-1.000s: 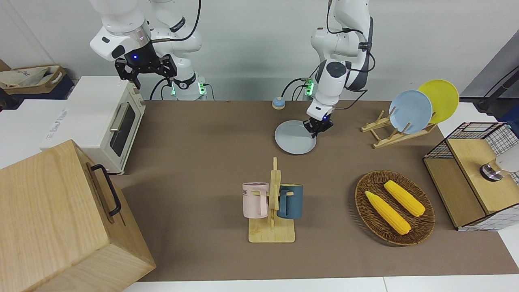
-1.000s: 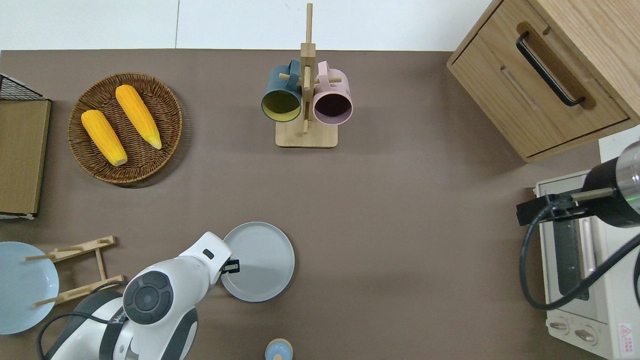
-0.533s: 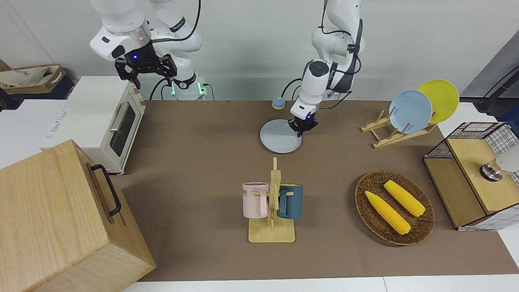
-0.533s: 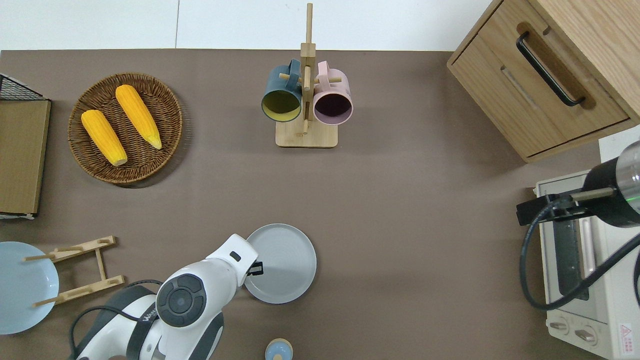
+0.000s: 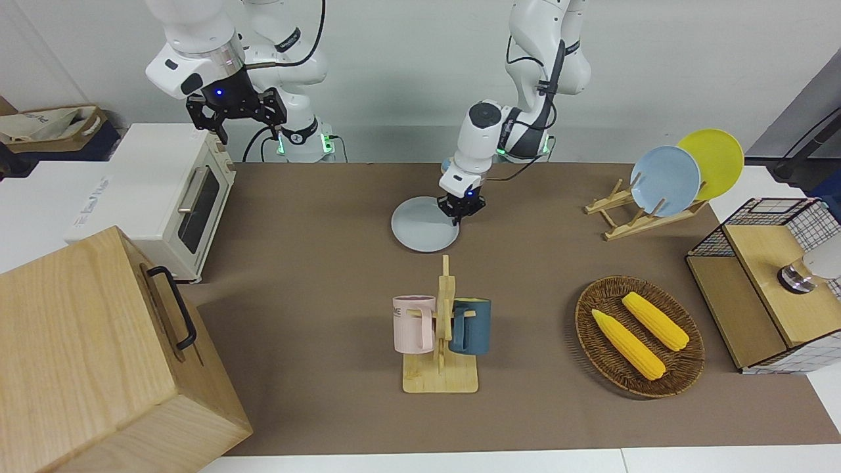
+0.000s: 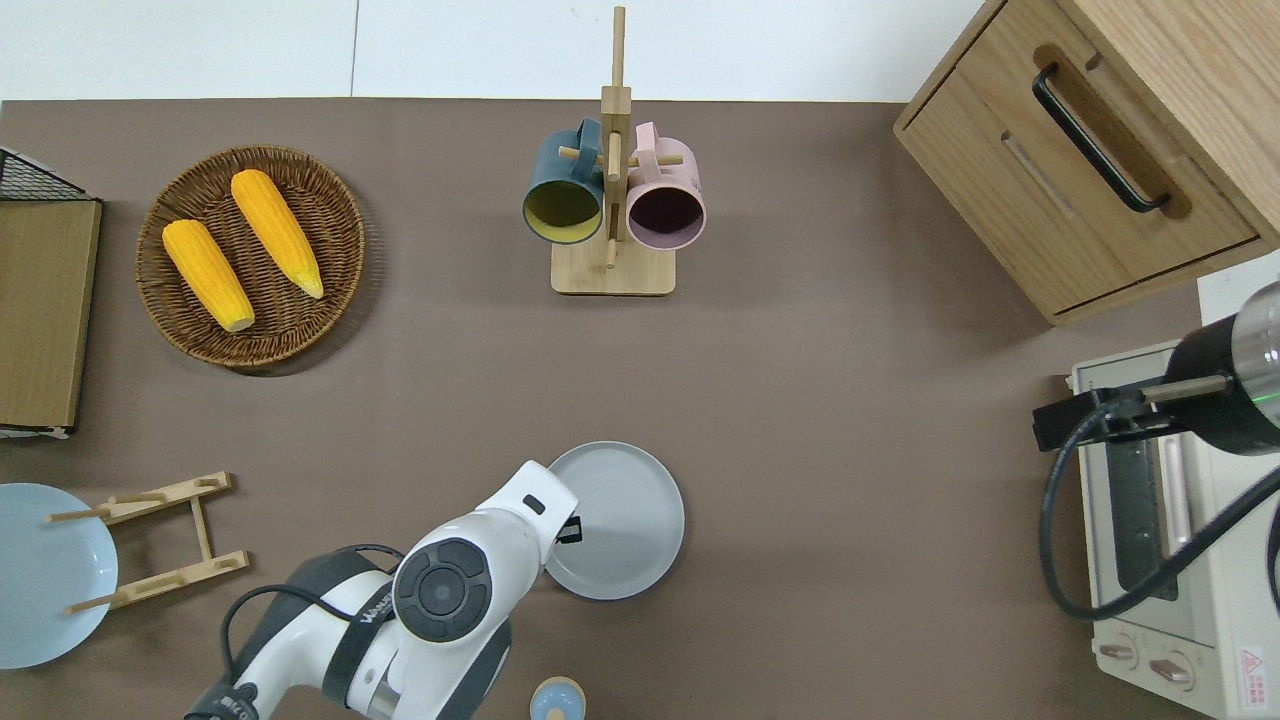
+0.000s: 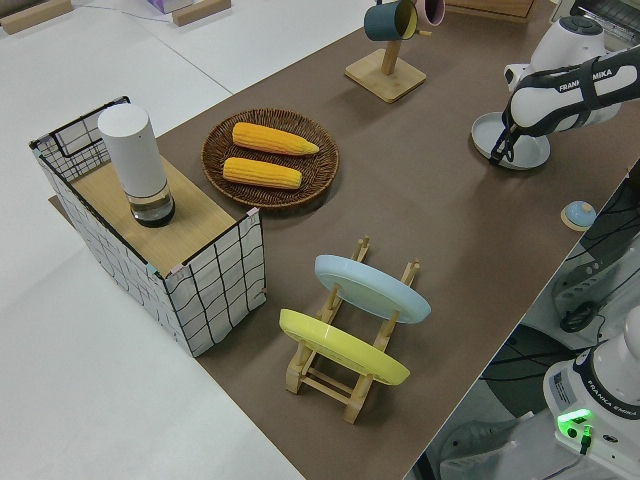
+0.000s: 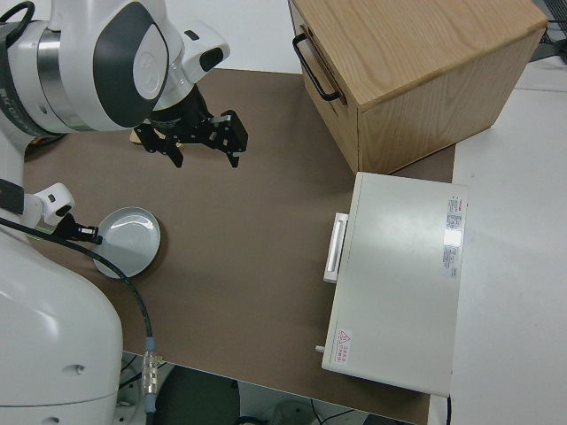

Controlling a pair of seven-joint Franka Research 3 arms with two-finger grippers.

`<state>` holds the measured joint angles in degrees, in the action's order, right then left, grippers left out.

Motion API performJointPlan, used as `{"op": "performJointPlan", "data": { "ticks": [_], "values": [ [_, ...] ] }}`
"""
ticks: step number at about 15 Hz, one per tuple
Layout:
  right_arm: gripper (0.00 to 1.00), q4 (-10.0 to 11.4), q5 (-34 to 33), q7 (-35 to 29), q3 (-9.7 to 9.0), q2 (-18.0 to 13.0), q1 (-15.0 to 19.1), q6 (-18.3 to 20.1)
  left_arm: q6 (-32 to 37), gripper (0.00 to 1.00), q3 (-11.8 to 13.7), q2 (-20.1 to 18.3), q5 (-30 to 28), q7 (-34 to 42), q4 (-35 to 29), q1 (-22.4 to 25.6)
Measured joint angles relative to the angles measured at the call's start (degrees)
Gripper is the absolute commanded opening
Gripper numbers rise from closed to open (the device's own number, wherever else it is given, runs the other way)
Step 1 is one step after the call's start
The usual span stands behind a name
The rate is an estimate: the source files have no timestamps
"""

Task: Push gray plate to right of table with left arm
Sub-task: 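Push the gray plate with the left gripper toward the toaster oven, then keep pushing the gray plate with the left gripper toward the toaster oven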

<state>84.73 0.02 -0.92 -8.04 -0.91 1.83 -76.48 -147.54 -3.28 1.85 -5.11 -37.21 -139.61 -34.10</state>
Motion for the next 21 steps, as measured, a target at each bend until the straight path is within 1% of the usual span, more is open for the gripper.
{"op": "performJointPlan", "data": {
  "ticks": [5, 7, 9, 14, 17, 19, 21],
  "values": [
    [0.983, 0.00, 0.00, 0.00, 0.00, 0.00, 0.00, 0.00, -0.12, 0.00, -3.27, 3.26, -0.46, -3.91, 4.01, -0.07],
    [0.983, 0.00, 0.00, 0.00, 0.00, 0.00, 0.00, 0.00, -0.13, 0.00, -4.98, 5.85, -0.47, -5.98, 7.08, -0.10],
    [0.983, 0.00, 0.00, 0.00, 0.00, 0.00, 0.00, 0.00, -0.13, 0.00, -6.06, 7.80, -0.47, -7.86, 9.69, -0.28],
    [0.983, 0.00, 0.00, 0.00, 0.00, 0.00, 0.00, 0.00, -0.13, 0.00, -6.34, 13.00, -0.47, -13.74, 16.45, -3.99],
    [0.983, 0.00, 0.00, 0.00, 0.00, 0.00, 0.00, 0.00, -0.13, 0.00, -6.40, 17.27, -0.47, -17.76, 22.26, -7.49],
    [0.983, 0.00, 0.00, 0.00, 0.00, 0.00, 0.00, 0.00, -0.10, 0.00, -6.36, 19.60, -0.46, -19.21, 25.37, -9.22],
    [0.983, 0.00, 0.00, 0.00, 0.00, 0.00, 0.00, 0.00, -0.05, 0.00, -6.32, 20.78, -0.44, -19.69, 27.02, -9.95]
  ]
}}
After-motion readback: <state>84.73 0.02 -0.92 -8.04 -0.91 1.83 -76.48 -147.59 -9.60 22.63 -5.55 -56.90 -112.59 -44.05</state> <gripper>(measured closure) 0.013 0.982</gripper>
